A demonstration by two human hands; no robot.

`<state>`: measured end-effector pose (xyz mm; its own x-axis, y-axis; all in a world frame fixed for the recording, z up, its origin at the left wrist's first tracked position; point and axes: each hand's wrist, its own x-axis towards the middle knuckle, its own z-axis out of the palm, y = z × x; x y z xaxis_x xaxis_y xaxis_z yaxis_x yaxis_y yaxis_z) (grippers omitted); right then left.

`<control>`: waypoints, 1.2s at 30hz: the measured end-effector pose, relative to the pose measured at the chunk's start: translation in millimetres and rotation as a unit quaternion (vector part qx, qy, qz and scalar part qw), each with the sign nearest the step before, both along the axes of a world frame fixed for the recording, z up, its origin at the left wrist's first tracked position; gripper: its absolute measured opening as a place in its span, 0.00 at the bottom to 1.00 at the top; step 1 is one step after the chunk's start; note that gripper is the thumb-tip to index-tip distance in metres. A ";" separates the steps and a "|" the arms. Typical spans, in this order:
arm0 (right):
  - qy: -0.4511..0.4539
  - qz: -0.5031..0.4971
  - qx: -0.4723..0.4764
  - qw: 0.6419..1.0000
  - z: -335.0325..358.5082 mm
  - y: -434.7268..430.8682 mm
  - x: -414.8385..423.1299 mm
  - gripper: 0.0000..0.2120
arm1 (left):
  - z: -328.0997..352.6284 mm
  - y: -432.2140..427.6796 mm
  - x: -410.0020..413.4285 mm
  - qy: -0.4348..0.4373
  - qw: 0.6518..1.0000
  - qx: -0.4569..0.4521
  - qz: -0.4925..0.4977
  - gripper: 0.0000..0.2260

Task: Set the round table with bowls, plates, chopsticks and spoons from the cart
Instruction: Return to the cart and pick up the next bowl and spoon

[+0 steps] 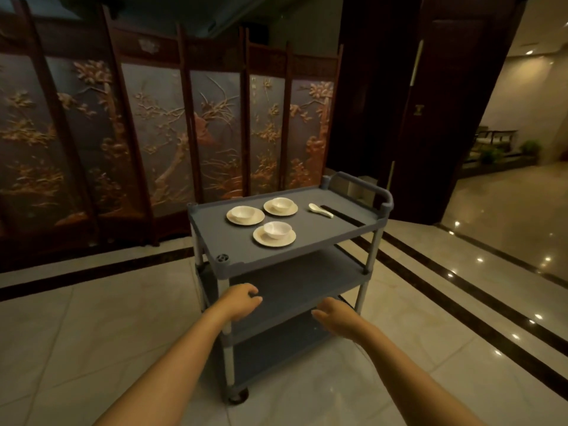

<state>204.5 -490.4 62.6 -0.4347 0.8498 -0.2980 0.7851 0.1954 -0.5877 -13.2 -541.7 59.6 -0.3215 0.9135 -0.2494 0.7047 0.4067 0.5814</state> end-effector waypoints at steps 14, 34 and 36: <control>0.033 -0.004 -0.033 0.999 -11.4 275.1 -96.3 0.15 | -29.3 239.7 -91.0 -0.093 0.989 -0.014 0.115 0.21; -0.035 0.023 -0.124 0.991 -98.3 488.8 -205.2 0.06 | -111.2 402.3 -157.4 -0.215 0.928 -0.040 0.301 0.15; -0.031 0.011 -0.148 0.988 -100.1 495.1 -207.7 0.07 | -113.8 409.2 -160.2 -0.209 0.932 -0.037 0.293 0.07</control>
